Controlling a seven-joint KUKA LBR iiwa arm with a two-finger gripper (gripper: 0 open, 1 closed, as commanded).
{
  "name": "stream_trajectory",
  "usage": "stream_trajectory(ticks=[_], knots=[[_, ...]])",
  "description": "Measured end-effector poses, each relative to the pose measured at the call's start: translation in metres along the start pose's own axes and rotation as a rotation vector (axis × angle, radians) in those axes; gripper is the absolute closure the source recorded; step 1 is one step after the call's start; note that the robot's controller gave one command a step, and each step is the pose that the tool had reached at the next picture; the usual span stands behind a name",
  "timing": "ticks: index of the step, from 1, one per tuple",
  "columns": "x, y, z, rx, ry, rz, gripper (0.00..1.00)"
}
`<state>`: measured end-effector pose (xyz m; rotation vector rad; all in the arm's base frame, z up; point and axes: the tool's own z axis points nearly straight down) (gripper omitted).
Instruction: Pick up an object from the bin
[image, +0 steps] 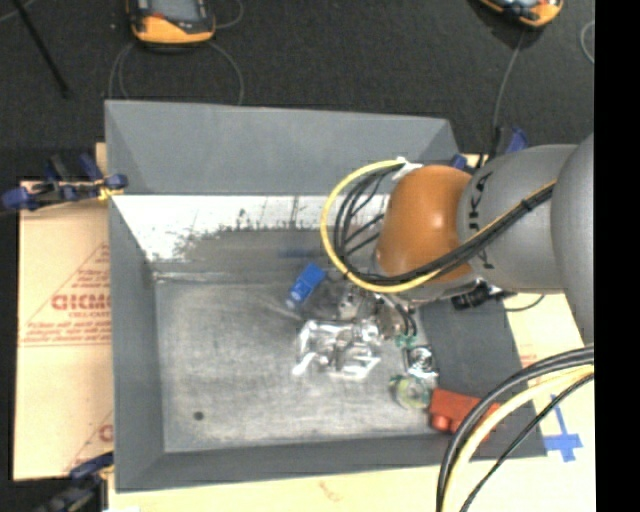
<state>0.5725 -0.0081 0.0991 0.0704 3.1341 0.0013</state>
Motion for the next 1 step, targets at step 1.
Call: stream_trajectory(ticks=[1], knots=[[0.0190, 0.0214, -0.1129, 0.000, -0.001, 0.022, 1.00]])
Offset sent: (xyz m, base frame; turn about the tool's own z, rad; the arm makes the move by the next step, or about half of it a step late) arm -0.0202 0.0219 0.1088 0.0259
